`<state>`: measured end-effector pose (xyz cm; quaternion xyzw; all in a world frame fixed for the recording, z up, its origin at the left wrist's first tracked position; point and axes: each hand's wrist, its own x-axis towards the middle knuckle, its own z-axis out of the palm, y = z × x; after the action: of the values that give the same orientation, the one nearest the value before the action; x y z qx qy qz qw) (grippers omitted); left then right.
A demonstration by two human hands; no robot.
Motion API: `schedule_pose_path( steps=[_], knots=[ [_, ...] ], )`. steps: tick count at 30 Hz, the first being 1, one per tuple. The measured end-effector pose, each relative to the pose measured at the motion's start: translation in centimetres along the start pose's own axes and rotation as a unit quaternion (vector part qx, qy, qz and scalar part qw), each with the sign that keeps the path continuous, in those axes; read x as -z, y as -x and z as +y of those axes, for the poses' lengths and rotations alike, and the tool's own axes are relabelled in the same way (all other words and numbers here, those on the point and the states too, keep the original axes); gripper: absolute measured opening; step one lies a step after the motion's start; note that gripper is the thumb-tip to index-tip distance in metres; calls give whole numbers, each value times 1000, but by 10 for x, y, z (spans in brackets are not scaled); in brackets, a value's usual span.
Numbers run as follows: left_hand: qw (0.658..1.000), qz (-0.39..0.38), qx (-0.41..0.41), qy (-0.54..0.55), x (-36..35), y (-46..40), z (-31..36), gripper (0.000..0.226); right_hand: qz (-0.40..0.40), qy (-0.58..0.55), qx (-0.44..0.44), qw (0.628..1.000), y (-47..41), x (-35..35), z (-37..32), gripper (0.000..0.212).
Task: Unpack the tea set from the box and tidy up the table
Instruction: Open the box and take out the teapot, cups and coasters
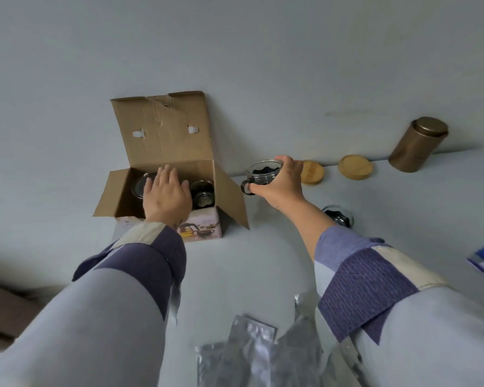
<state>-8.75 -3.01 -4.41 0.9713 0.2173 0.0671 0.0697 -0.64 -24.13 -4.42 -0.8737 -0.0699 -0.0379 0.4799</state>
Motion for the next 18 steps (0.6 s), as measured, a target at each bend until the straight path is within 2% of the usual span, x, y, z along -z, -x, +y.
schedule_pose_path(
  steps=[4, 7, 13, 18],
  knots=[
    [995, 45, -84, 27, -13, 19, 82, 51, 18, -5, -25, 1000, 1, 44, 37, 87],
    [989, 42, -130, 51, -40, 44, 139, 49, 19, -17, -64, 998, 1, 82, 69, 84],
    [986, -111, -117, 46, -107, 89, 194, 52, 27, -19, -114, 993, -2, 142, 137, 90],
    [971, -225, -52, 55, -137, 100, 207, 57, 55, -4, -143, 988, -5, 167, 195, 88]
  ],
)
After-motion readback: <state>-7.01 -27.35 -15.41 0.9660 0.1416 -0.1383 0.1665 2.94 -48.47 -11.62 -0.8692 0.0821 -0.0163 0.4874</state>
